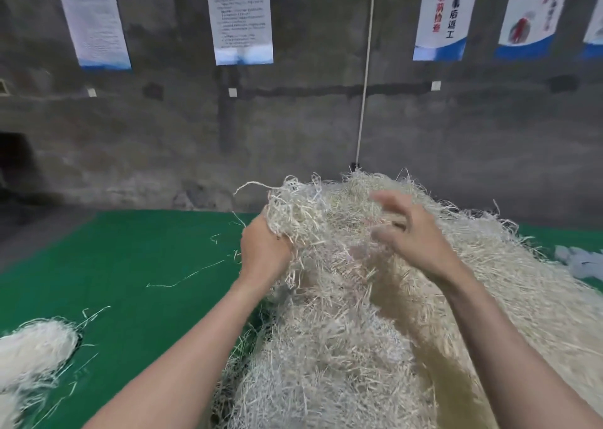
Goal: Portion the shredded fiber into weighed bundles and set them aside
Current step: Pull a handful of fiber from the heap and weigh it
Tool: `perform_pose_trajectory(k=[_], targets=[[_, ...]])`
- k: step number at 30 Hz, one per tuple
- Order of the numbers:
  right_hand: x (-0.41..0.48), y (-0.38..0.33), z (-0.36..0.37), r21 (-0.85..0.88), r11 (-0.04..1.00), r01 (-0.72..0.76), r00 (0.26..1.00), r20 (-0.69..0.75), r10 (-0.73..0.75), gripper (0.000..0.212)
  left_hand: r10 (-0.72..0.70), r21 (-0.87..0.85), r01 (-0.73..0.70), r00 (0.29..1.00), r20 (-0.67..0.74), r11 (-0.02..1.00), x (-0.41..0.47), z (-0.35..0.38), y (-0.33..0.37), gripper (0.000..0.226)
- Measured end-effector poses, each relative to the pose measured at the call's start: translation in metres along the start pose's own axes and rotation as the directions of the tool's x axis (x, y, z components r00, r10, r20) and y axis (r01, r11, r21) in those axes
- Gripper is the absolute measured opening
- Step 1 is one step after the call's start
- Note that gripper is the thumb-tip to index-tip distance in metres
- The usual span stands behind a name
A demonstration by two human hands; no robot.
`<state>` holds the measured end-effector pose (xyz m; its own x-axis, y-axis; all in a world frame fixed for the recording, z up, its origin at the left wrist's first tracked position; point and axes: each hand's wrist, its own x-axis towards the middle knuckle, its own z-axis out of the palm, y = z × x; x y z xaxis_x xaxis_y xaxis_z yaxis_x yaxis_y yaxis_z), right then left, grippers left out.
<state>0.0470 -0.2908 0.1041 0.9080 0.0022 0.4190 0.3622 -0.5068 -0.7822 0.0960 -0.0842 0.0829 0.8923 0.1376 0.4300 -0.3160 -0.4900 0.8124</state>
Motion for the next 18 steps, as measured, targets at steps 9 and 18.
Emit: perform_pose_trajectory(k=[9,18], targets=[[-0.035,-0.079,0.107,0.497,0.837,-0.229,0.973,0.152,0.176,0.104,0.406,0.068,-0.406,0.914,0.001,0.912,-0.062,-0.032,0.018,0.055],[-0.067,-0.077,0.122,0.335,0.791,-0.512,0.858,0.157,0.489,0.143,0.069,-0.285,0.134,0.793,0.605,0.949,-0.076,-0.136,0.003,0.072]])
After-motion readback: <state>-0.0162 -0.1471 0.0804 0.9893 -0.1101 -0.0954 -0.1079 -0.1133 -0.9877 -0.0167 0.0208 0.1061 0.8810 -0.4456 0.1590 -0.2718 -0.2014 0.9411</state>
